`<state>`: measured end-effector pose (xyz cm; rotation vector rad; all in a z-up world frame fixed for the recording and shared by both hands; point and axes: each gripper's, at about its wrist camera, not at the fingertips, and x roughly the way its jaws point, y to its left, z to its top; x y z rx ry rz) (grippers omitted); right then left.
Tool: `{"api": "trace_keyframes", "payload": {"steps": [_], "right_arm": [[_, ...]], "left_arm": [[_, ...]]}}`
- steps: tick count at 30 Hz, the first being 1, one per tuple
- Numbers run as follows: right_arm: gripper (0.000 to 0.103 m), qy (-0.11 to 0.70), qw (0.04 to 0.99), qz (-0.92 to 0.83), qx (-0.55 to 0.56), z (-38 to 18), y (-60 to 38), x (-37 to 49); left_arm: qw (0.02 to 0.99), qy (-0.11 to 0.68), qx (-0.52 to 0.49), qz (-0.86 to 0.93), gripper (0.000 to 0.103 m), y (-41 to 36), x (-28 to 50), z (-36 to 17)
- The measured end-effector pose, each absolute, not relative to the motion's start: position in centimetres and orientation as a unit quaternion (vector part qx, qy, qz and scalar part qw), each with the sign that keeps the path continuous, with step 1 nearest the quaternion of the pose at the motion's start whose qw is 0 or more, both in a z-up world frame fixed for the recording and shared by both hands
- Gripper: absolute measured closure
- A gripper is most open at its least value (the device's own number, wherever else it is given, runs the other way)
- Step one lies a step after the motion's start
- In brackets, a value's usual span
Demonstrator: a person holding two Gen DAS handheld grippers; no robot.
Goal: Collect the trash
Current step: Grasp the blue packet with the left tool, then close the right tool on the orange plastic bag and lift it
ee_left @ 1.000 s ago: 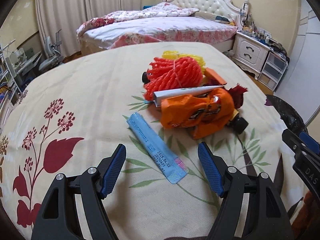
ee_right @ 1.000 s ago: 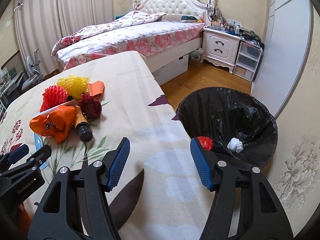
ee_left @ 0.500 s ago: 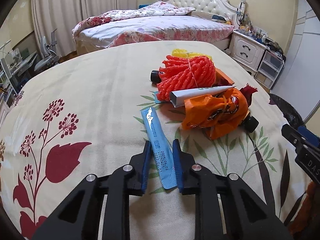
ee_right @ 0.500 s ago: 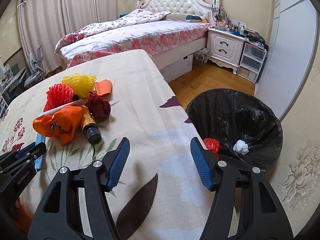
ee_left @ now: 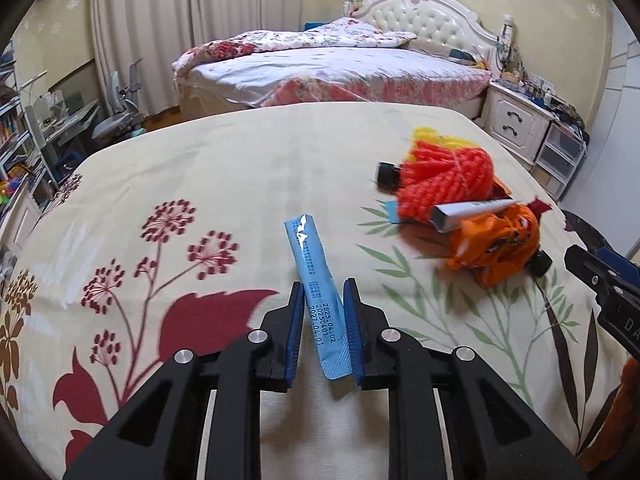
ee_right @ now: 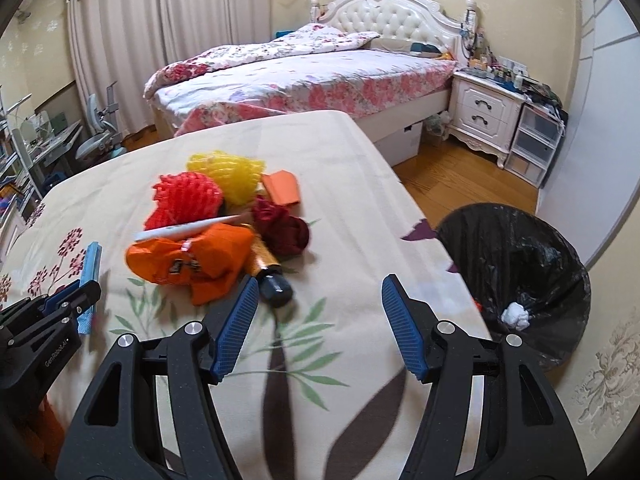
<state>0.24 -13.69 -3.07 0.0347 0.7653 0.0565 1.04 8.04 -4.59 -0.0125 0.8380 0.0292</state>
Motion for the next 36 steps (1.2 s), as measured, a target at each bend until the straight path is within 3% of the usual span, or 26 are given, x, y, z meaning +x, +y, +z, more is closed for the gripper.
{"api": "trace_keyframes", "payload": {"steps": [7, 20, 27, 35, 36], "right_arm": [[0.035, 0.368, 0.928, 0.053, 0.005, -2.6, -11.2, 0.7], [0.036, 0.379, 0.924, 0.059, -0.013, -3.6, -8.6, 2.3], [0.067, 0.389, 0.918, 0.074, -0.004, -4.1, -8.3, 2.3], [0.071, 0.386, 0.92, 0.075, -0.007, -3.9, -8.3, 1.9], [0.085, 0.385, 0.92, 0.074, -0.008, -3.9, -8.4, 1.9]], "left_arm": [[0.916, 0.4, -0.015, 0.038, 0.082, 10.9, 0.8, -4.2], [0.914, 0.4, -0.031, 0.056, 0.082, 14.0, 1.1, -4.5], [0.913, 0.404, -0.035, 0.051, 0.082, 14.1, 1.0, -4.8], [0.913, 0.402, -0.035, 0.051, 0.082, 14.1, 0.9, -4.8], [0.914, 0.402, -0.035, 0.051, 0.082, 14.0, 0.9, -4.8]]}}
